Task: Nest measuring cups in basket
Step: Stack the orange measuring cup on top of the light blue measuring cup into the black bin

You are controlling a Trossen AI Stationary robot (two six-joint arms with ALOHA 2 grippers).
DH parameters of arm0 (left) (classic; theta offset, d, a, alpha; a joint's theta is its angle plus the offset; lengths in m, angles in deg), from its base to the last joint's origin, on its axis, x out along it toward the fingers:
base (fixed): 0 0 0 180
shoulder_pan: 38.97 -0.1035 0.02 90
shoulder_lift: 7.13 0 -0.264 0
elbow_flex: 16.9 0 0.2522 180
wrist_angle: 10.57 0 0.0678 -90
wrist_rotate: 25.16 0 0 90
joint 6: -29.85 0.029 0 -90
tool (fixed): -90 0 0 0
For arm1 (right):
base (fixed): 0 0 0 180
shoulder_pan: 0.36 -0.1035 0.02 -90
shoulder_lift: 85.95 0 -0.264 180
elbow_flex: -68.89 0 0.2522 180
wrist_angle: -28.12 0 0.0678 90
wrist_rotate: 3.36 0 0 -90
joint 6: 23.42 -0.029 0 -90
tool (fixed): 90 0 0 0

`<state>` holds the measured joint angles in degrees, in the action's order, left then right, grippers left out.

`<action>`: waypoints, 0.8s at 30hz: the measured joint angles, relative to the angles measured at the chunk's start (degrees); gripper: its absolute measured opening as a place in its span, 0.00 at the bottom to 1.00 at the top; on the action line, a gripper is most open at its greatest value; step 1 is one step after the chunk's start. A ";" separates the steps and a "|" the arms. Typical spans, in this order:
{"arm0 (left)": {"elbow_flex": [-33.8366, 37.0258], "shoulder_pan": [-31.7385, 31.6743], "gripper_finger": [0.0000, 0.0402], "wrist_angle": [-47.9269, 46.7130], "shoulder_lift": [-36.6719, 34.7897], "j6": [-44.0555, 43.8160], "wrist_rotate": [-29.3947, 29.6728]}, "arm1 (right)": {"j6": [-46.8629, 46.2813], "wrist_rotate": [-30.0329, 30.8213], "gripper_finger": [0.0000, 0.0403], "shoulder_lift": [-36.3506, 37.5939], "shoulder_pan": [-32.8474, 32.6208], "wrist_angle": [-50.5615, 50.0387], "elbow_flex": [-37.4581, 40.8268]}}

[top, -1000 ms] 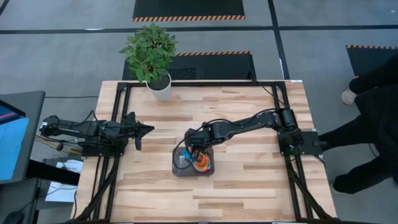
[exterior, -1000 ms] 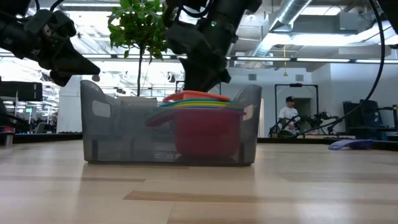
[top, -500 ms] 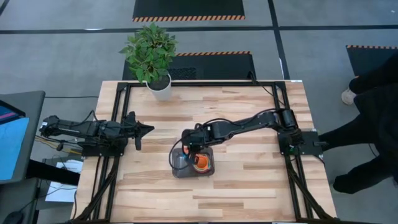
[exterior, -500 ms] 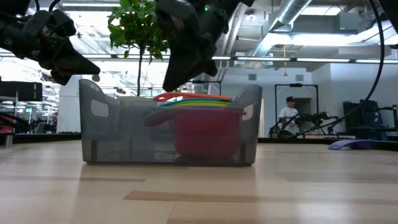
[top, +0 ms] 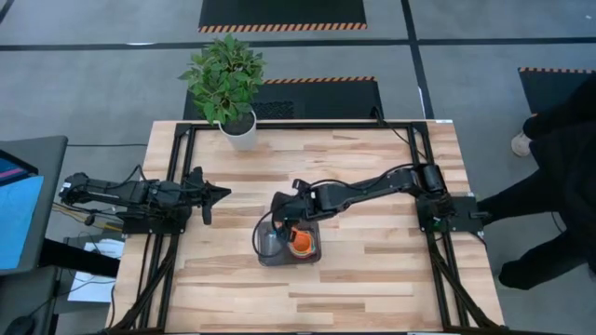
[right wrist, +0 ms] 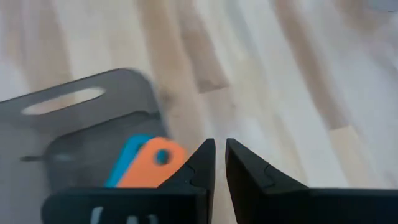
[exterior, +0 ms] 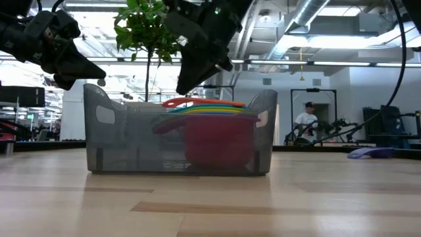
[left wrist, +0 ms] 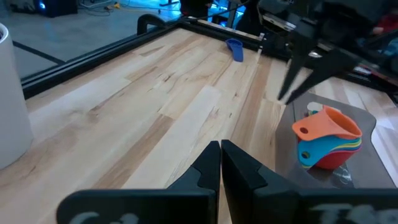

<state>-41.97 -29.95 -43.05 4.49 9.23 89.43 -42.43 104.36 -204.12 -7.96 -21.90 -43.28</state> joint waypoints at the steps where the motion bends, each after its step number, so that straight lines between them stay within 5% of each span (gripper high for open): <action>1: 0.00 0.01 0.00 0.00 0.00 0.00 -0.02 | 0.02 0.22 0.15 0.00 0.28 -0.45 0.00; 24: 0.00 0.00 0.00 0.20 0.00 -0.19 -0.06 | -0.62 -1.13 0.15 -1.20 -0.21 -3.43 0.17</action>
<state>-41.97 -29.95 -42.86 4.49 9.04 89.37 -43.05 103.23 -205.32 -8.18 -25.33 -43.11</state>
